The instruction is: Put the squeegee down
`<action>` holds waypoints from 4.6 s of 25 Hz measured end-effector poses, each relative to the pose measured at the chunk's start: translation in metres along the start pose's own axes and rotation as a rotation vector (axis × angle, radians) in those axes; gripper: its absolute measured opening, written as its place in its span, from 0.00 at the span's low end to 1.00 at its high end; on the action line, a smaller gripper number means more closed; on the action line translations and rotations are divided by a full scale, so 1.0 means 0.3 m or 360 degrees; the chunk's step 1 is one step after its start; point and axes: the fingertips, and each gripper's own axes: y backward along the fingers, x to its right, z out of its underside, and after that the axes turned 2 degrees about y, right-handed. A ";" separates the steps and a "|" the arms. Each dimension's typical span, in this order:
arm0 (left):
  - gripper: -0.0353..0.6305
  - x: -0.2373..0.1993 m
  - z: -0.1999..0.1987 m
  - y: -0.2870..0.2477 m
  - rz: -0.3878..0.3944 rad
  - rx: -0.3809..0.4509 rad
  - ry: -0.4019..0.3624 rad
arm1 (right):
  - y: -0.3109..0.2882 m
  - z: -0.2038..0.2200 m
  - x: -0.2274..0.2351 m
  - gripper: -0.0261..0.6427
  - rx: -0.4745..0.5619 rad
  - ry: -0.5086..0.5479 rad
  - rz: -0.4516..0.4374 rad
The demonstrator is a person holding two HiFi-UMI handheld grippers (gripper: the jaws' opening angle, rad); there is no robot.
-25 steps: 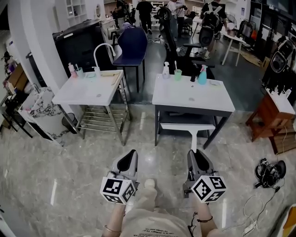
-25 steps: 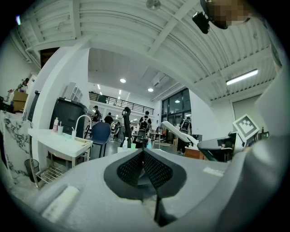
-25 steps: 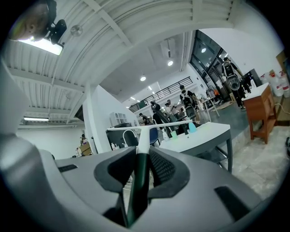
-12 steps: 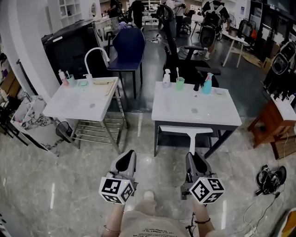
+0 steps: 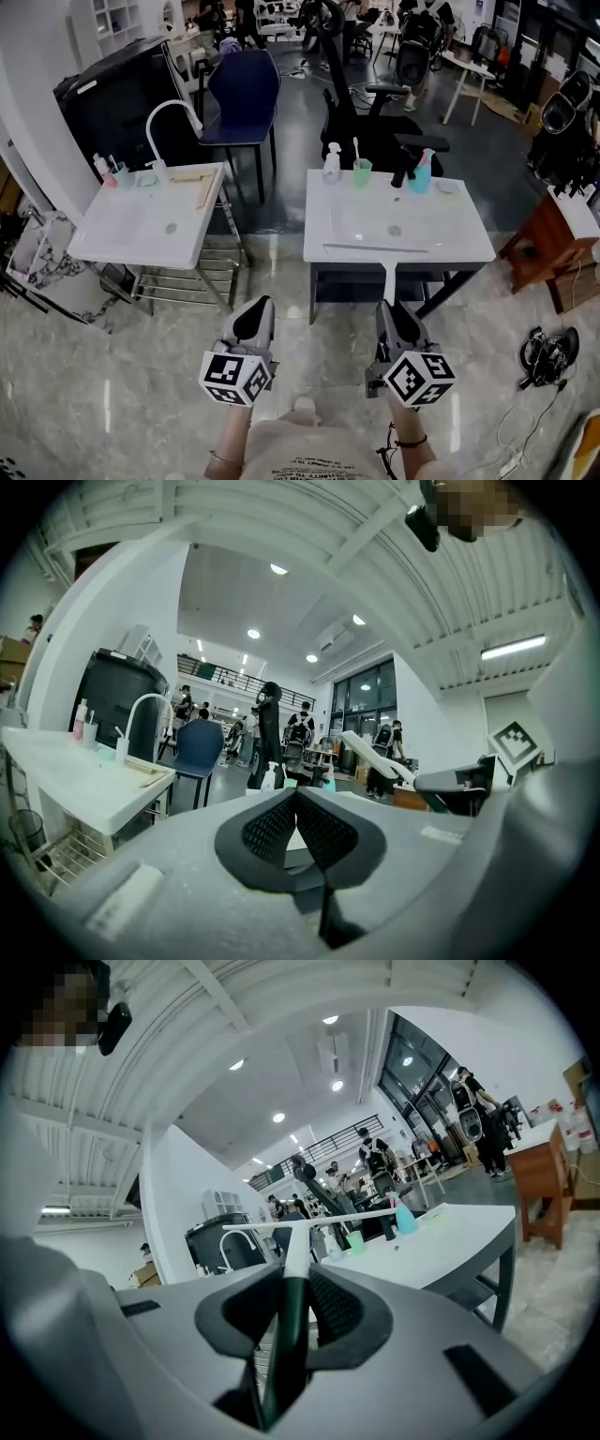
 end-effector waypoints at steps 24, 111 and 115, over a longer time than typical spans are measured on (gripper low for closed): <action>0.09 -0.217 0.028 -0.394 -0.0007 -0.0079 0.0058 | -0.440 -0.005 0.102 0.18 -0.0048 -0.0062 0.0040; 0.09 -0.552 0.423 -1.118 -0.0119 -0.0641 0.0393 | -1.359 0.466 0.274 0.21 -0.0991 -0.0018 -0.0014; 0.09 -0.552 0.422 -1.117 -0.0119 -0.0637 0.0395 | -1.361 0.455 0.271 0.27 -0.0962 -0.0076 -0.0044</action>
